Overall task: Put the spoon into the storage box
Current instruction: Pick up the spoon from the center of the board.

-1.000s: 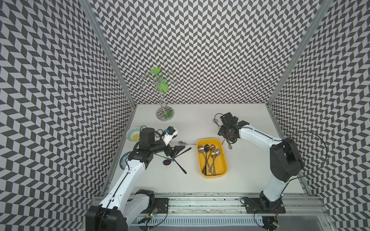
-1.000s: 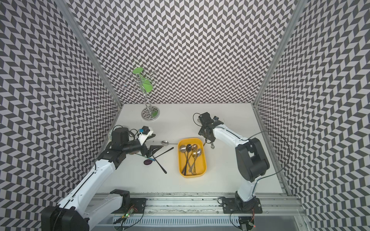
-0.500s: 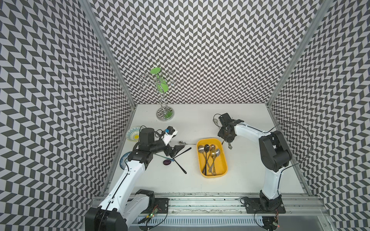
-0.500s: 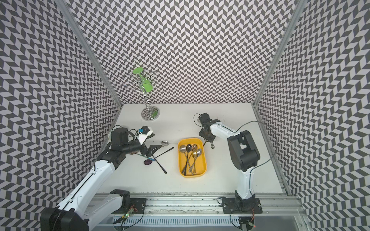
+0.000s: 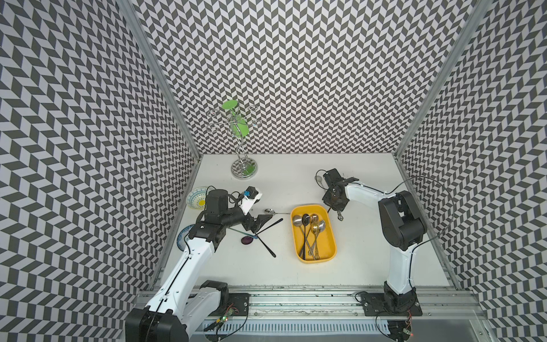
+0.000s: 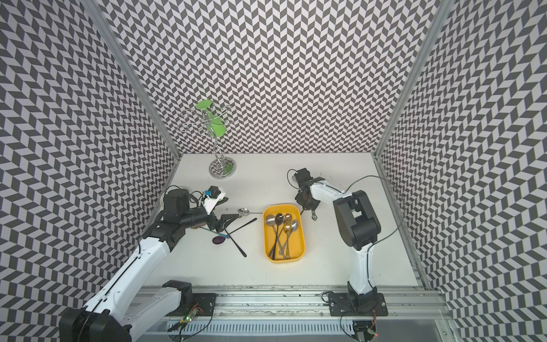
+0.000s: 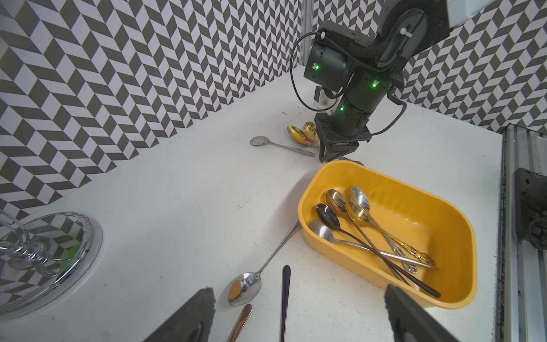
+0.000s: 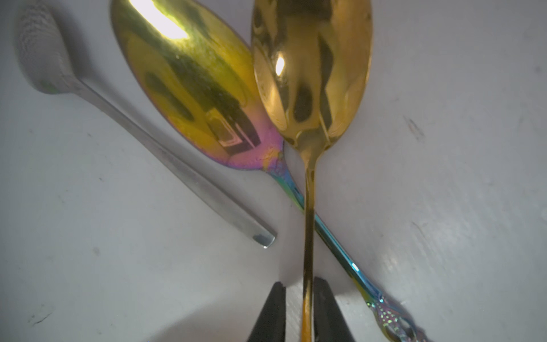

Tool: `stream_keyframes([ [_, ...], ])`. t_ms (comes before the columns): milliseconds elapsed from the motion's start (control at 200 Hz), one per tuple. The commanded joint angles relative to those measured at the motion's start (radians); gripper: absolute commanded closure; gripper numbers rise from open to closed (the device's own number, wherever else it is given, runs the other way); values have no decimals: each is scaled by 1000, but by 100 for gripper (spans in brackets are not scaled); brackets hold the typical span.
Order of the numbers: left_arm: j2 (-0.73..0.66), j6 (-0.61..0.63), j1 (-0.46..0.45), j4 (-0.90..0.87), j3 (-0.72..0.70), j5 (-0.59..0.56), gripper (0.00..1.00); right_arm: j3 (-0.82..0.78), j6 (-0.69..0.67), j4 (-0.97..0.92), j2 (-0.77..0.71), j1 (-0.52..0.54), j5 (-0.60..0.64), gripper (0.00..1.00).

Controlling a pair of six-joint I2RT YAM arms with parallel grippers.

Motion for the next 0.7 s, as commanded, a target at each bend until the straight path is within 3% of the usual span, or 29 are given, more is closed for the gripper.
stream_keyframes([
  [0,-15,-5,8,-13,38,1,6,-2,-2,24,15,-10,10,81],
  [200,-17,-2,13,-11,33,2,6,-17,-27,24,-9,-12,34,87],
  [310,-25,-5,13,-2,23,8,6,-31,-65,59,-38,-12,49,100],
  [696,-21,-8,16,-8,30,6,6,-48,-122,23,-151,-12,161,100],
])
